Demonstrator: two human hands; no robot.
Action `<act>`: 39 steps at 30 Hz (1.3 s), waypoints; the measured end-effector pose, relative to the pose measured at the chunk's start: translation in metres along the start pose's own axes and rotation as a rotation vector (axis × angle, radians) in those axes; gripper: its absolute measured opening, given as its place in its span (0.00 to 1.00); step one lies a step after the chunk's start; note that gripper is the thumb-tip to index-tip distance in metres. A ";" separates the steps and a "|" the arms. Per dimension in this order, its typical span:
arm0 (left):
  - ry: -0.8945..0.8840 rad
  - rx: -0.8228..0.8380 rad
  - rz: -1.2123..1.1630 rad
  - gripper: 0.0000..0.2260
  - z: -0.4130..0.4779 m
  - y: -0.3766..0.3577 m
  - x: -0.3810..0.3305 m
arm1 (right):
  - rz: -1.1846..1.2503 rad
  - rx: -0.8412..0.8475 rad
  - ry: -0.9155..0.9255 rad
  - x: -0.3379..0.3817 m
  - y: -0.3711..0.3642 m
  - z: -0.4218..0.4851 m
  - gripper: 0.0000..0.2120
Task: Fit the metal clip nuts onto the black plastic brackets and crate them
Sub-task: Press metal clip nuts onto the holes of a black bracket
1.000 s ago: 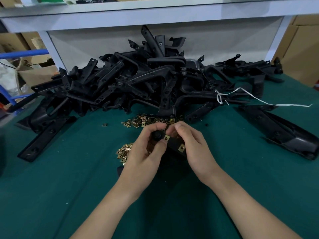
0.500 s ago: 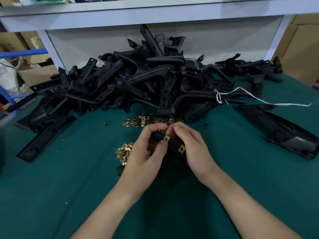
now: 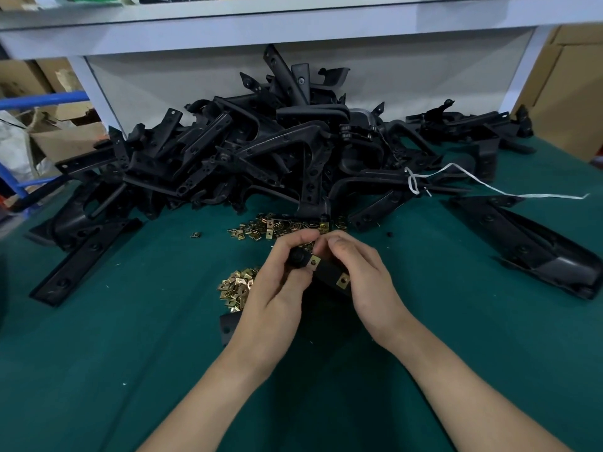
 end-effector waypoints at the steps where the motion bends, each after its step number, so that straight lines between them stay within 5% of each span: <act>1: -0.002 -0.031 0.010 0.17 0.000 0.001 0.002 | 0.000 0.000 -0.003 0.000 0.000 0.000 0.16; 8: -0.110 -0.269 0.423 0.02 -0.002 0.010 0.006 | -0.148 0.020 -0.038 -0.003 -0.004 -0.002 0.13; 18: -0.243 -0.289 0.694 0.07 -0.009 0.010 -0.011 | -0.100 -0.175 -0.015 0.002 0.006 -0.001 0.15; 23: -0.039 -0.139 0.333 0.12 -0.005 0.007 0.004 | -0.133 -0.253 -0.006 0.002 0.014 0.000 0.16; 27: 0.119 -0.206 0.078 0.12 0.000 0.011 0.011 | -0.119 -0.274 0.062 0.006 0.012 -0.001 0.15; 30: 0.173 -0.208 0.127 0.02 0.004 0.014 0.011 | -0.175 -0.314 0.123 0.008 0.013 -0.003 0.15; 33: 0.247 -0.108 0.153 0.12 0.008 0.015 0.013 | -0.264 -0.355 0.177 0.009 0.015 -0.006 0.14; 39: 0.360 -0.002 0.111 0.11 0.011 0.018 0.016 | -0.399 -0.388 0.263 0.008 0.013 -0.010 0.14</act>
Point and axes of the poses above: each hand's wrist, its own z-axis towards the middle knuckle, its own y-axis out of the back of the hand, x = y × z, the point moved 6 cm from there along z, towards the middle knuckle, and after that the axes turned 9 degrees about y, right-handed, at the moved point
